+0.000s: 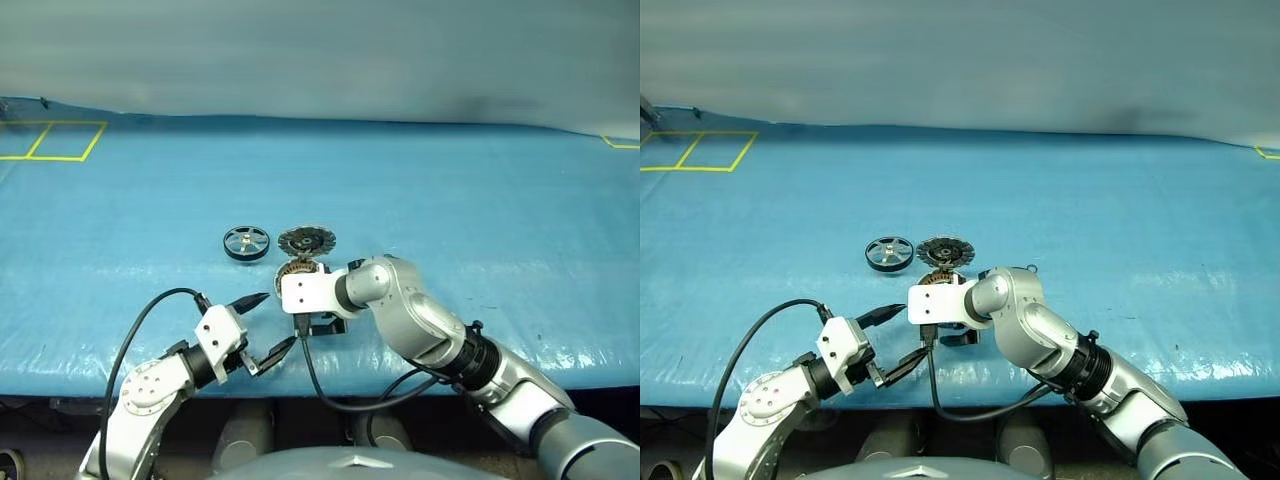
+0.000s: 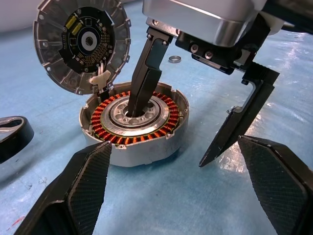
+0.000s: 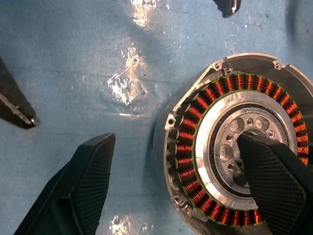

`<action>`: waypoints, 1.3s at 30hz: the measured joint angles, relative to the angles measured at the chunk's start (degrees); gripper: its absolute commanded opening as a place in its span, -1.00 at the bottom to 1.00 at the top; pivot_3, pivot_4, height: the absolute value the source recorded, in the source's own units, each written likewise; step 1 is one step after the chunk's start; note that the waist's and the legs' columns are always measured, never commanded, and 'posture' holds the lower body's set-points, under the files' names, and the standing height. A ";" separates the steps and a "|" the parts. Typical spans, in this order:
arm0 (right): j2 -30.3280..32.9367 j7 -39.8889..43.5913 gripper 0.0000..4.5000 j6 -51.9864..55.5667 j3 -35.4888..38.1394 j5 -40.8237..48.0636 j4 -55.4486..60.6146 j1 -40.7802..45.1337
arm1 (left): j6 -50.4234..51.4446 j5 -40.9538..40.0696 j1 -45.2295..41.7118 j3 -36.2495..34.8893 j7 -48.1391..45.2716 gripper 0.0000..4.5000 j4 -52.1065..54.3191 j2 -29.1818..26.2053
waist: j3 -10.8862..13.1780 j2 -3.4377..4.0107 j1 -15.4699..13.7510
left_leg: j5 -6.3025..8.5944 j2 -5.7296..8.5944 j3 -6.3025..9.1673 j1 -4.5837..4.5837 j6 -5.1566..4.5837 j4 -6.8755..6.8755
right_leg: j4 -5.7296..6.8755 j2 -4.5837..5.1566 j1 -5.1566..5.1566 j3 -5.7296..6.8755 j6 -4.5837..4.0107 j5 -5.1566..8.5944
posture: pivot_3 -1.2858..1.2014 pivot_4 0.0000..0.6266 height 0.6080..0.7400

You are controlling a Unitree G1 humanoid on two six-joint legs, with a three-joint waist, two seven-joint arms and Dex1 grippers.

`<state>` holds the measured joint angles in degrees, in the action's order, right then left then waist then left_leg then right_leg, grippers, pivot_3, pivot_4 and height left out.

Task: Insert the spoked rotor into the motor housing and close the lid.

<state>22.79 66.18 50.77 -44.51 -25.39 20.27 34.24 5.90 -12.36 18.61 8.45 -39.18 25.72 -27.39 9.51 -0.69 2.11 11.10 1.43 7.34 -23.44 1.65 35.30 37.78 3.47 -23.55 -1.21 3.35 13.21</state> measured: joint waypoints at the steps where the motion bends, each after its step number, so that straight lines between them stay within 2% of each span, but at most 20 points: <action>1: 0.35 0.10 0.84 0.32 -0.05 0.18 0.58 0.26 | 0.05 0.00 -0.11 0.15 -0.15 1.00 0.00 0.01 | 0.01 0.01 -0.01 | 0.00 0.00 0.01 -0.05 0.00 0.00 | 0.00 0.00 -0.05 0.01 0.02 -0.02 | 0.03 -0.52 1.00; 8: 3.54 0.02 0.84 1.97 0.14 1.73 4.57 1.41 | 0.88 -0.08 -1.17 0.22 -0.97 1.00 -0.05 -0.04 | 0.04 0.03 -0.03 | 0.00 0.00 0.04 -0.08 0.00 0.03 | 0.00 0.01 -0.05 0.06 0.01 0.00 | 0.03 -0.52 1.00; 11: 3.91 -0.69 0.84 2.49 3.20 4.06 6.89 0.88 | 1.26 -0.08 -1.82 0.43 -1.13 1.00 -0.15 -0.03 | 0.05 0.02 -0.04 | 0.00 0.00 0.06 -0.09 0.00 0.03 | 0.00 0.01 -0.05 0.07 0.01 0.00 | 0.03 -0.52 1.00; 16: 1.99 -4.36 0.84 3.40 18.56 13.06 14.21 -8.39 | 2.67 -0.13 -2.85 1.15 -1.25 1.00 -0.24 0.06 | 0.04 0.00 -0.63 | 0.01 0.04 0.14 -0.15 -0.01 0.00 | -0.08 0.03 -0.01 0.15 0.06 0.01 | 0.03 -0.52 1.00; 21: 7.27 -7.33 0.84 6.74 32.56 18.89 22.14 -25.00 | 6.10 -1.37 -3.62 0.81 0.15 1.00 -0.24 0.44 | 0.06 0.01 -1.42 | 0.02 0.05 0.12 -0.18 -0.03 0.05 | -0.09 0.06 0.00 0.15 0.08 0.04 | 0.03 -0.52 1.00; 24: 7.52 -10.33 0.84 7.08 39.02 20.90 24.23 -32.29 | 7.39 -2.20 -4.15 0.68 0.00 1.00 -0.23 0.18 | 0.09 0.06 -0.98 | 0.03 -0.03 0.04 -0.10 -0.02 0.09 | 0.02 0.03 0.00 0.13 0.04 0.06 | 0.03 -0.52 1.00; 27: 2.69 -16.97 0.84 5.69 43.03 21.75 24.61 -36.86 | 8.14 -2.58 -4.84 0.80 -0.64 1.00 -0.18 -0.24 | 0.09 0.09 -0.69 | 0.03 -0.11 -0.02 -0.06 -0.01 0.11 | 0.09 0.04 -0.01 0.16 0.02 0.07 | 0.03 -0.52 1.00; 31: -7.35 -28.61 0.84 -1.69 44.86 21.80 19.87 -40.20 | 8.88 -3.83 -5.12 0.79 -1.04 1.00 -0.16 -0.42 | 0.10 0.10 -0.61 | 0.03 -0.10 -0.08 -0.12 -0.01 0.16 | 0.04 0.09 -0.02 0.13 0.02 0.07 | 0.03 -0.52 1.00; 39: -16.08 -45.89 0.84 -19.97 43.23 19.73 2.93 -39.21 | 8.46 -3.97 -5.90 0.84 -1.99 1.00 -0.06 -0.98 | 0.12 0.13 -0.56 | 0.02 -0.06 -0.10 -0.12 -0.02 0.02 | 0.00 0.10 -0.08 0.12 0.02 0.06 | 0.03 -0.52 1.00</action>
<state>6.70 20.29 30.80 -1.28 -5.66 23.20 -4.97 14.36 -16.33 12.71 9.29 -41.17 25.66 -28.37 9.63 -0.56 1.55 11.12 1.36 7.24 -23.56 1.63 35.32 37.78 3.57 -23.63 -1.09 3.37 13.27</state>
